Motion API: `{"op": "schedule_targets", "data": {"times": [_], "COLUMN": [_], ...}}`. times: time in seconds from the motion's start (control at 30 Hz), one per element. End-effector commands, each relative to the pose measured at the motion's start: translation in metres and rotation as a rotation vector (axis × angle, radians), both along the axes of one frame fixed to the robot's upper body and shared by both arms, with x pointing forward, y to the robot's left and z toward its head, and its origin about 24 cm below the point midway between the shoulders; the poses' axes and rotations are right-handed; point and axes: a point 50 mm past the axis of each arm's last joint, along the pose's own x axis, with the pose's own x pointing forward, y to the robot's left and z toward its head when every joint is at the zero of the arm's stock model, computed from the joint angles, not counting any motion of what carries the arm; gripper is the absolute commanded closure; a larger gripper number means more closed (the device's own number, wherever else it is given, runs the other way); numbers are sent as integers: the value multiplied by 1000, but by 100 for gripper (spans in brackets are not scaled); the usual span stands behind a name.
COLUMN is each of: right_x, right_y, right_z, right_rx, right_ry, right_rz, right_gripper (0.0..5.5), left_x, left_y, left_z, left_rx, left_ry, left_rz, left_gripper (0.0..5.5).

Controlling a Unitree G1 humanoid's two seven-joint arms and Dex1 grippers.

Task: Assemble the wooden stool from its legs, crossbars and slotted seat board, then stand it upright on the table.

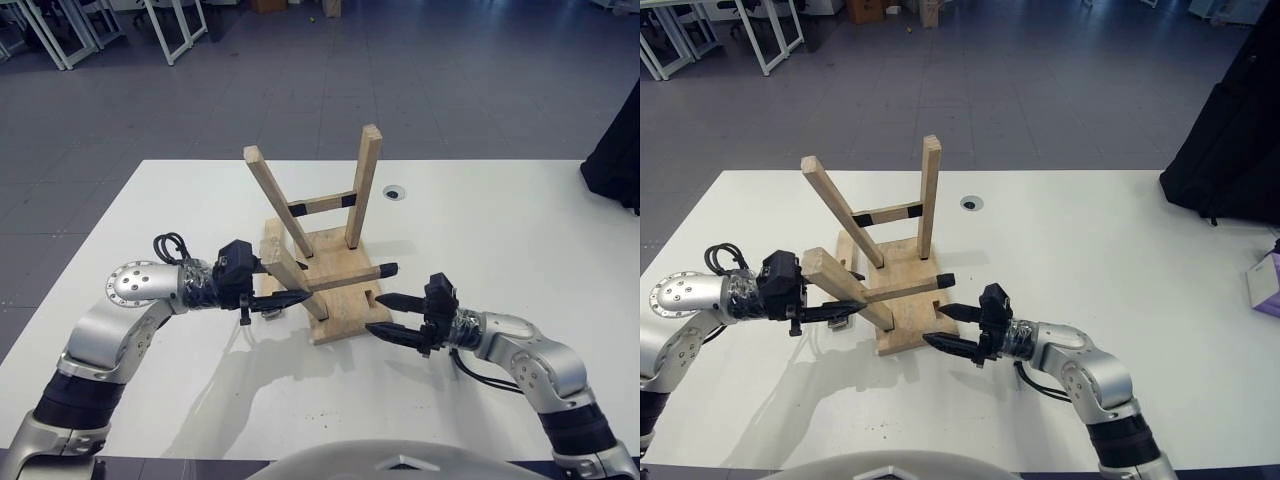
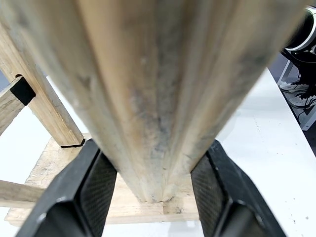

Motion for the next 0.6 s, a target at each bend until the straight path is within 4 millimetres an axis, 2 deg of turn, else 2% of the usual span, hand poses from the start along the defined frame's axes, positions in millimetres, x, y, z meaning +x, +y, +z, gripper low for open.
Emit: {"op": "schedule_targets", "data": {"times": [0.03, 0.17, 0.27, 0.43, 0.53, 0.6], "right_x": [0, -1, -1, -1, -6, -9], "right_y": [0, 2, 1, -3, -4, -4], "right_z": [0, -2, -5, -5, -7, -9], "right_rx": [-11, -16, -16, -19, -15, -14], "right_ry": [-16, -16, -14, -21, -17, -12], "right_rz": [-9, -7, -10, -31, -59, -78], "right_gripper": [150, 150, 150, 150, 150, 150], "left_x": [-11, -8, -9, -10, -2, -1], "left_y": [10, 4, 7, 26, 39, 31], "left_z": [-41, -40, -42, -46, -53, -57], "left_rx": [104, 62, 80, 189, 279, 198], "left_ry": [261, 256, 252, 173, 93, 103], "left_rz": [77, 94, 116, 244, 474, 632], "left_gripper": [304, 238, 185, 180, 180, 180]}}
